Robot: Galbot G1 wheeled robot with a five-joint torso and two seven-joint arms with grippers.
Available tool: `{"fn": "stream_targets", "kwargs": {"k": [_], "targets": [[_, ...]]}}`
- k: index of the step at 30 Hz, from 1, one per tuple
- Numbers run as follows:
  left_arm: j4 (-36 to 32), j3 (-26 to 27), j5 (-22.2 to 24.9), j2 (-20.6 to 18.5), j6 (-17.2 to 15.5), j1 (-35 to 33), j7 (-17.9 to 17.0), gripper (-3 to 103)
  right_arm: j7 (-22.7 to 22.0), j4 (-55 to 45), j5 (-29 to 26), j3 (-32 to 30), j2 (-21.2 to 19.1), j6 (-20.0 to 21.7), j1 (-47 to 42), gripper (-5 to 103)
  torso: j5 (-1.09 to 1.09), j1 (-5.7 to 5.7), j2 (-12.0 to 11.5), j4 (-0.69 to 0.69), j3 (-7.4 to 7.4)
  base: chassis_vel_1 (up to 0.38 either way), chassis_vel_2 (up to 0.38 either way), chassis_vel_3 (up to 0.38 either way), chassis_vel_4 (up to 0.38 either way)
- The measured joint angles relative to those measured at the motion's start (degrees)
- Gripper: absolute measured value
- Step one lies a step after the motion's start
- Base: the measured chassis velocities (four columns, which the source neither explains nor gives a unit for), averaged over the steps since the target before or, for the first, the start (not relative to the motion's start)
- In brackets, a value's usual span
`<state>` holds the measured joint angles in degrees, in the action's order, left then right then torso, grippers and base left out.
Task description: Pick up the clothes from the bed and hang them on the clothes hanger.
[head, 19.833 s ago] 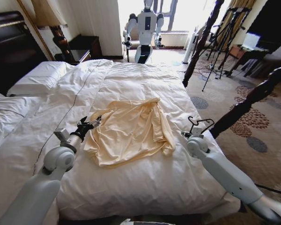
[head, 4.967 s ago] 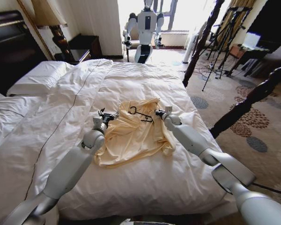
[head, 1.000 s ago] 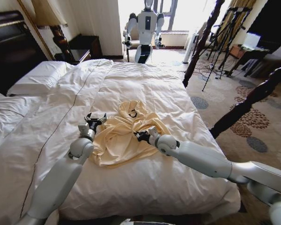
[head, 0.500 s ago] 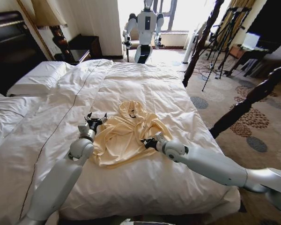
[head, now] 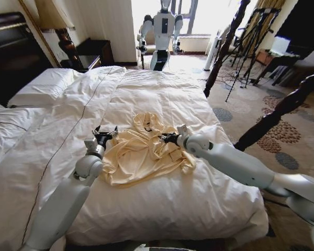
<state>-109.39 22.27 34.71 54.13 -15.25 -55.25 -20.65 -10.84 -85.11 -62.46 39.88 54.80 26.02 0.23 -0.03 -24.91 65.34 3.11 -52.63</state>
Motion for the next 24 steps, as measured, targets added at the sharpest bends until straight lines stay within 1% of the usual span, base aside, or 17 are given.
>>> {"fn": "stream_targets", "kwargs": {"k": [1,2,3,4,5,6,7,8,9,11,12,14,15,17,19,22,24], "targets": [[0.0,0.1,0.0,0.0,0.0,-0.2,0.0,100,0.0,2.3,1.0,0.0,1.5,-0.5,0.1,48,-0.01,0.0,0.0,0.0,0.0,0.0,0.0,0.0,0.0],[0.0,0.1,0.0,0.1,0.0,-0.4,0.0,100,0.1,5.4,2.1,0.2,3.9,-1.4,0.1,48,0.0,0.0,0.0,-0.01,0.0,0.0,0.0,0.0,0.0],[0.0,0.1,0.0,0.1,0.0,-0.4,0.0,100,0.1,5.4,2.1,0.2,3.9,-1.4,0.1,48,0.0,0.0,0.0,-0.01,0.0,0.0,0.0,0.0,0.0],[0.0,0.1,0.0,0.1,0.0,-0.5,0.0,100,0.1,7.5,2.7,0.3,5.4,-1.8,0.1,60,0.0,0.0,0.0,-0.02,0.0,0.0,0.0,0.0,0.0],[0.0,0.1,0.0,0.1,0.1,-0.6,0.0,100,-0.1,9.5,3.3,0.5,7.0,-2.1,-0.2,60,-0.01,0.0,0.0,-0.03,0.0,0.0,0.0,0.0,0.0],[0.0,0.1,0.0,0.1,0.2,-0.6,0.0,100,-0.7,10.5,3.7,0.6,7.9,-2.1,-0.6,60,0.0,0.0,0.0,-0.03,0.0,0.0,0.0,0.0,0.0],[0.1,0.2,0.0,0.1,0.2,-0.6,0.0,100,-1.4,10.9,4.0,0.6,8.4,-2.1,-1.1,71,0.0,0.0,0.0,-0.03,0.0,0.0,0.0,0.0,0.0],[0.1,0.2,0.0,0.1,0.2,-0.6,0.0,100,-1.4,10.9,4.0,0.6,8.4,-2.1,-1.1,71,0.0,0.0,0.0,-0.03,0.0,0.0,0.0,0.0,0.0],[0.3,0.5,0.1,0.0,0.2,-0.5,0.1,100,-2.5,10.9,4.2,0.7,8.4,-1.5,-1.7,77,-0.01,0.0,0.0,-0.03,0.0,0.0,0.0,0.0,0.0],[0.6,1.1,0.2,-0.2,0.4,-0.4,0.4,100,-4.6,9.6,4.4,0.7,6.4,-0.2,-2.8,87,0.0,0.0,0.0,-0.02,0.0,0.0,0.0,0.0,0.0],[0.6,1.1,0.2,-0.2,0.4,-0.4,0.4,100,-4.6,9.6,4.4,0.7,6.4,-0.2,-2.8,87,0.0,0.0,0.0,-0.02,0.0,0.0,0.0,0.0,0.0],[1.0,1.6,0.2,-0.3,0.6,-0.4,0.7,100,-5.9,7.7,4.4,0.7,3.6,0.3,-3.9,97,0.01,0.0,0.0,0.01,0.0,0.0,0.0,0.0,0.0],[1.3,1.8,0.2,-0.2,0.7,-0.5,0.9,100,-6.3,6.4,4.3,0.6,1.4,0.5,-4.6,97,0.01,0.0,0.0,0.01,0.0,0.0,0.0,0.0,0.0],[1.5,1.8,0.2,-0.2,0.8,-0.5,1.0,100,-6.5,5.6,4.2,0.5,0.1,0.6,-5.0,99,0.01,0.0,0.0,0.01,0.01,0.0,0.0,0.0,0.0],[1.8,1.7,0.2,0.1,1.0,-0.4,1.1,100,-7.2,3.0,3.4,0.3,-3.6,0.8,-6.0,100,0.01,0.0,0.0,0.01,0.01,0.0,0.0,0.0,0.0],[2.0,1.4,0.2,0.2,1.0,0.0,1.1,100,-8.4,0.4,2.0,0.3,-6.3,1.3,-6.3,100,0.02,0.0,0.0,0.02,0.01,0.0,0.0,0.0,0.0],[2.2,1.0,0.2,0.3,1.0,0.3,1.1,100,-8.4,-0.3,1.8,0.2,-7.0,1.3,-6.3,100,0.01,0.01,0.0,0.03,0.01,0.0,0.0,0.0,0.0]]}}
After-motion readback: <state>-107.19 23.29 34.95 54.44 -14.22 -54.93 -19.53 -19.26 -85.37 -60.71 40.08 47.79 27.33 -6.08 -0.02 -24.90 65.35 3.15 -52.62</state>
